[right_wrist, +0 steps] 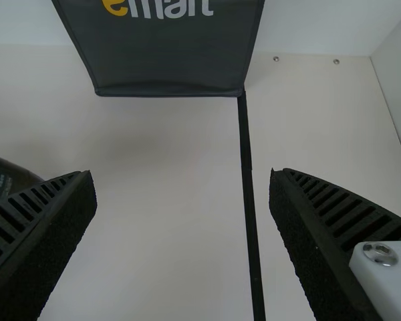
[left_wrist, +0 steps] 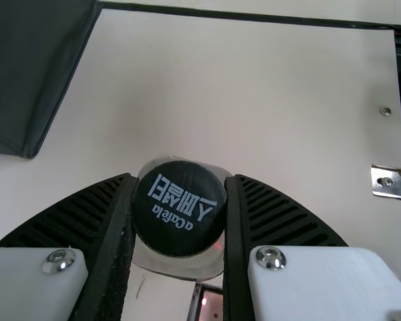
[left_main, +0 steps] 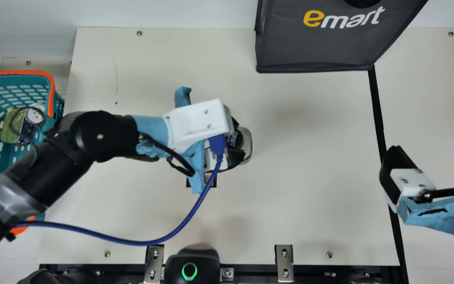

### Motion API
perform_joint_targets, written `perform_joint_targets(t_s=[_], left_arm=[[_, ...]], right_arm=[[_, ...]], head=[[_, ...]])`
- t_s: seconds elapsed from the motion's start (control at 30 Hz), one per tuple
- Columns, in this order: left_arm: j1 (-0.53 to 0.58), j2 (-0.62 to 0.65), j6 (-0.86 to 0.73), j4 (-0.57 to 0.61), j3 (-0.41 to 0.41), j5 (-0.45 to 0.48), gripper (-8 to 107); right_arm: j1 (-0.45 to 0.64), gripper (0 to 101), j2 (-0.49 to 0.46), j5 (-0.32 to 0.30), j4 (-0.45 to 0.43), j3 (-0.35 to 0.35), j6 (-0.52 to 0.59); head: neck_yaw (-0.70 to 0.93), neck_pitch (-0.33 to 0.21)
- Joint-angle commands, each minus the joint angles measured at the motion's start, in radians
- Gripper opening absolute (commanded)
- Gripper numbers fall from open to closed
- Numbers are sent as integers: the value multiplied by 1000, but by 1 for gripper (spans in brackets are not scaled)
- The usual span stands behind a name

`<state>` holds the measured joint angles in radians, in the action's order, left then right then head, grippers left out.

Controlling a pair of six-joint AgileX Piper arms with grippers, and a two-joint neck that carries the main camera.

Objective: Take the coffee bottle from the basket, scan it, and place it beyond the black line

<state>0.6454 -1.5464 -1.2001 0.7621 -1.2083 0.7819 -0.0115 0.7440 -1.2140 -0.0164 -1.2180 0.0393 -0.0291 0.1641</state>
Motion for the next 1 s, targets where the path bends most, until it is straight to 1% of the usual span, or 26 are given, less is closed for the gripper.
perform_joint_targets(t_s=[0.0, 0.27, 0.37, 0.5, 0.63, 0.67, 0.97], left_arm=[[10, -201, -19, 12, -165, -23, 10], [37, -309, 22, -30, -299, 2, 10], [42, -340, 36, -44, -338, 12, 10], [46, -367, 54, -61, -372, 23, 10], [49, -378, 64, -69, -385, 32, 10], [50, -379, 66, -72, -386, 33, 12], [56, -372, 99, -91, -397, 58, 42]], right_arm=[[0, 91, 0, 0, 0, 0, 0], [0, 91, 0, 0, 0, 0, 0], [0, 91, 0, -1, 0, 0, 0], [0, 91, 0, -1, 0, 0, 0], [0, 91, 0, -1, 0, 0, 0], [0, 91, 0, -1, 0, 0, 0], [0, 91, 0, -1, 0, 0, 0]], head=[[2, -26], [2, -26], [2, -26], [2, -26], [2, -26], [2, -26], [2, -26]])
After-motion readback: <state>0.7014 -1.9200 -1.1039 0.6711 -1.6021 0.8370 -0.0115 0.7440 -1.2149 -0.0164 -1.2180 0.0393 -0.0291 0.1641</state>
